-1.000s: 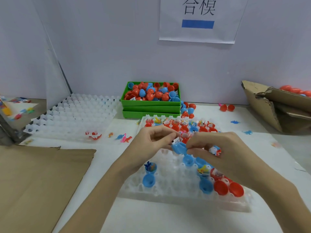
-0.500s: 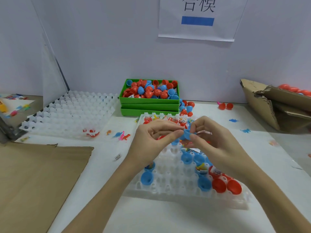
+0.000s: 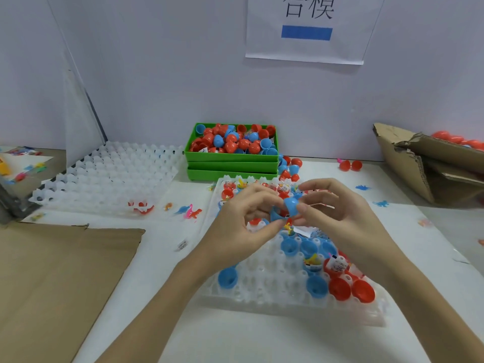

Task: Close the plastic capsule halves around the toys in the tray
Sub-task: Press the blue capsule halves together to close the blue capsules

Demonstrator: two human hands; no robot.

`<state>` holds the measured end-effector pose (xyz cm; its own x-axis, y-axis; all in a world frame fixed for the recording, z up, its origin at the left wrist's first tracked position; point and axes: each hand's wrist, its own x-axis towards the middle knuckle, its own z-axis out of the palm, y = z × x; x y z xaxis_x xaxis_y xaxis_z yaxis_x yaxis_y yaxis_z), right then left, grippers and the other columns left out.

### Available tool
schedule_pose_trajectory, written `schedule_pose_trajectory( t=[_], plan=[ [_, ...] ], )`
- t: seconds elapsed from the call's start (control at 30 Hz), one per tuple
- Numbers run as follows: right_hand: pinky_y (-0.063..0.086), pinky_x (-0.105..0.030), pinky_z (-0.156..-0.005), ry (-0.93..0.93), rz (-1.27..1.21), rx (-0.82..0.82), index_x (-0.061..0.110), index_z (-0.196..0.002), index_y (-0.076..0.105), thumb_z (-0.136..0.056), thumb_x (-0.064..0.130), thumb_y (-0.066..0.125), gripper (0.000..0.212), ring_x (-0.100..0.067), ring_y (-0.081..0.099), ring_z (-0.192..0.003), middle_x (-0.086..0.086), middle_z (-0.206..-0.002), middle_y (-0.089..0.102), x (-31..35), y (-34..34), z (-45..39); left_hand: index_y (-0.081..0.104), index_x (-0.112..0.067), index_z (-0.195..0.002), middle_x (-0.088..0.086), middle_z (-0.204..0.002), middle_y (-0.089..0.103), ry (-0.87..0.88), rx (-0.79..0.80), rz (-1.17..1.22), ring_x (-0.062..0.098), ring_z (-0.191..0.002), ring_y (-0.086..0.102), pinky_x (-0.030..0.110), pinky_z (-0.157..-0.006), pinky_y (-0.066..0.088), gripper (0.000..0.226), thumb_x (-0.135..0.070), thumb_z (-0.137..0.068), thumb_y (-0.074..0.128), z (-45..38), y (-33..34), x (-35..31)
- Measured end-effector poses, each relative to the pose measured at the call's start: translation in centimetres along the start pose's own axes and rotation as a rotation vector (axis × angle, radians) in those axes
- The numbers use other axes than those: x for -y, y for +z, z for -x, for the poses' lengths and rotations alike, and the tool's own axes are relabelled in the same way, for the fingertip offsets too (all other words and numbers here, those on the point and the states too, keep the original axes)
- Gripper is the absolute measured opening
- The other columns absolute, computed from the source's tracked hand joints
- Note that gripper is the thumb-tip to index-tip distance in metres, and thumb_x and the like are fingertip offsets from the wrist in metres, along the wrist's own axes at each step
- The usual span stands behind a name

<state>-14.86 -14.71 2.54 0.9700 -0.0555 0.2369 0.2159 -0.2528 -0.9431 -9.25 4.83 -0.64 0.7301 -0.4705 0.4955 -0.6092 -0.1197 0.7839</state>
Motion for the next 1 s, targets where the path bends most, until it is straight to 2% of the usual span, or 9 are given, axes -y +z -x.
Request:
schedule_pose_trajectory(
  t=[0.1,0.27,0.4,0.53,0.67,0.8,0.93,1.0],
  plan=[
    [0.061,-0.026,-0.08,-0.073,0.071,-0.015,0.018,-0.108,0.073,-0.087,0.019,0.077,0.021,-0.016,0.076,-0.086,0.006,-0.097,0.076,-0.3,0.4,0.1,0.074,-0.005,-0.115,0.003,-0.113,0.067,0.058,-0.042,-0.045,0.023,-0.105,0.066,0.035,-0.09,0.058,0.023,0.0,-0.093,0.073,0.1,0.3,0.1],
    [0.06,-0.022,-0.08,-0.142,0.045,-0.056,0.015,-0.11,0.073,-0.092,0.015,0.072,0.017,-0.012,0.076,-0.091,0.009,-0.1,0.077,-0.6,1.1,0.2,0.073,-0.011,-0.118,-0.004,-0.11,0.074,0.033,-0.126,-0.025,0.017,-0.104,0.07,0.026,-0.09,0.058,0.021,-0.006,-0.097,0.07,0.1,0.5,-0.3],
    [0.059,-0.02,-0.081,-0.172,0.037,-0.079,0.014,-0.112,0.071,-0.091,0.011,0.073,0.021,-0.012,0.076,-0.093,0.008,-0.102,0.077,-0.7,1.2,0.4,0.063,-0.011,-0.118,-0.007,-0.107,0.076,-0.022,-0.186,0.085,0.013,-0.105,0.073,0.024,-0.091,0.058,0.032,-0.01,-0.09,0.078,0.0,0.3,-0.7],
    [0.058,-0.019,-0.083,-0.217,0.05,-0.078,0.014,-0.111,0.071,-0.09,0.008,0.075,0.022,-0.011,0.076,-0.094,0.009,-0.103,0.077,-0.6,1.3,0.6,0.073,-0.012,-0.108,-0.005,-0.109,0.077,-0.033,-0.115,0.121,0.016,-0.105,0.074,0.029,-0.091,0.06,0.023,-0.009,-0.088,0.081,-0.2,-0.8,-0.9],
    [0.061,-0.025,-0.083,-0.215,0.028,-0.082,0.015,-0.11,0.071,-0.092,0.007,0.072,0.02,-0.013,0.076,-0.094,0.008,-0.103,0.076,-0.6,1.8,0.7,0.074,-0.011,-0.105,-0.003,-0.117,0.076,-0.058,-0.049,0.179,0.019,-0.111,0.073,0.029,-0.097,0.058,0.017,-0.008,-0.09,0.079,-0.3,-1.6,-0.9],
    [0.062,-0.03,-0.084,-0.204,0.03,-0.063,0.015,-0.109,0.071,-0.092,0.006,0.072,0.019,-0.015,0.076,-0.093,0.006,-0.103,0.076,-0.4,1.9,0.7,0.074,-0.016,-0.103,-0.004,-0.11,0.076,-0.099,-0.041,0.194,0.02,-0.109,0.073,0.031,-0.098,0.058,0.015,-0.007,-0.091,0.077,-0.2,-1.5,-0.6],
    [0.062,-0.031,-0.084,-0.206,0.059,-0.052,0.015,-0.109,0.071,-0.094,0.008,0.072,0.017,-0.014,0.076,-0.093,0.006,-0.102,0.077,-0.3,1.6,0.8,0.066,-0.014,-0.116,-0.002,-0.11,0.079,-0.123,-0.092,0.245,0.017,-0.106,0.075,0.028,-0.092,0.06,0.037,-0.015,-0.083,0.083,-0.2,-1.4,-1.1],
    [0.062,-0.03,-0.085,-0.216,0.08,-0.045,0.015,-0.11,0.071,-0.094,0.009,0.072,0.018,-0.012,0.076,-0.093,0.007,-0.102,0.077,-0.2,1.5,0.9,0.07,-0.013,-0.118,-0.003,-0.111,0.079,-0.124,-0.089,0.253,0.017,-0.106,0.075,0.027,-0.092,0.059,0.041,-0.017,-0.08,0.084,-0.3,-1.5,-1.2]
  ],
)
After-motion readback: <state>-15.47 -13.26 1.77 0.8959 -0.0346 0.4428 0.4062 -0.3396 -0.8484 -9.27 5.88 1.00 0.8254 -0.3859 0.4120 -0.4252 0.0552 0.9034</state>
